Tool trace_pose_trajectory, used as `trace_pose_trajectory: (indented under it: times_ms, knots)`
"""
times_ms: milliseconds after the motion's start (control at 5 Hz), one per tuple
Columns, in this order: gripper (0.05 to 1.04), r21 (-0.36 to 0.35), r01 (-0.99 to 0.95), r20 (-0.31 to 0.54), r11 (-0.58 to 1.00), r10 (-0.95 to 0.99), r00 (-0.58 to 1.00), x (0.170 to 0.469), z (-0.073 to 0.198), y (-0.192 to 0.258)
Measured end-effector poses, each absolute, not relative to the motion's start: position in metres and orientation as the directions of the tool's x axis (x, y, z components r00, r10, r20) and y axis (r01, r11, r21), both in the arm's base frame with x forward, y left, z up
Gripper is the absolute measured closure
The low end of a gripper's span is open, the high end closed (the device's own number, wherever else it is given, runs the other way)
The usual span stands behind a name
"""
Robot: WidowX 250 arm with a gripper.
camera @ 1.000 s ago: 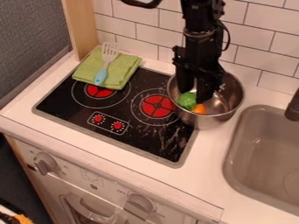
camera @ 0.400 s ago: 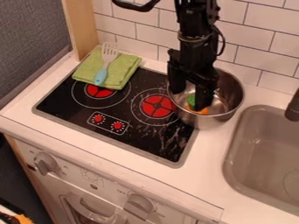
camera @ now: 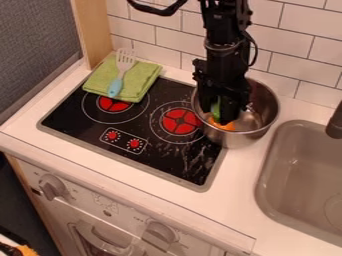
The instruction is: Get the carrot inside the pot and moved in the top of the burner
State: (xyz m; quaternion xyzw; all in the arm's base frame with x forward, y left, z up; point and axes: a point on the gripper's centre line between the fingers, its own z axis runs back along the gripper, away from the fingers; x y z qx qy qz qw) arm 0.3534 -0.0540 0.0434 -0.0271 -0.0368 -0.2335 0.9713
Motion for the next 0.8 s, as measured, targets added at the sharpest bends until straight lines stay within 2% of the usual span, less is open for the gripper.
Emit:
trace_pose_trajectory:
  times_ms: [400, 600, 800]
  knots:
    - [0.509, -0.050, 0.464, 0.098, 0.884, -0.458, 0.883, 0.354, 0.049, -0.050]
    - [0.509, -0.048, 0.455, 0.224, 0.889, -0.434, 0.873, 0.358, 0.099, -0.039]
    - [0.509, -0.058, 0.444, 0.300, 0.894, -0.408, 0.862, 0.359, 0.134, -0.024]
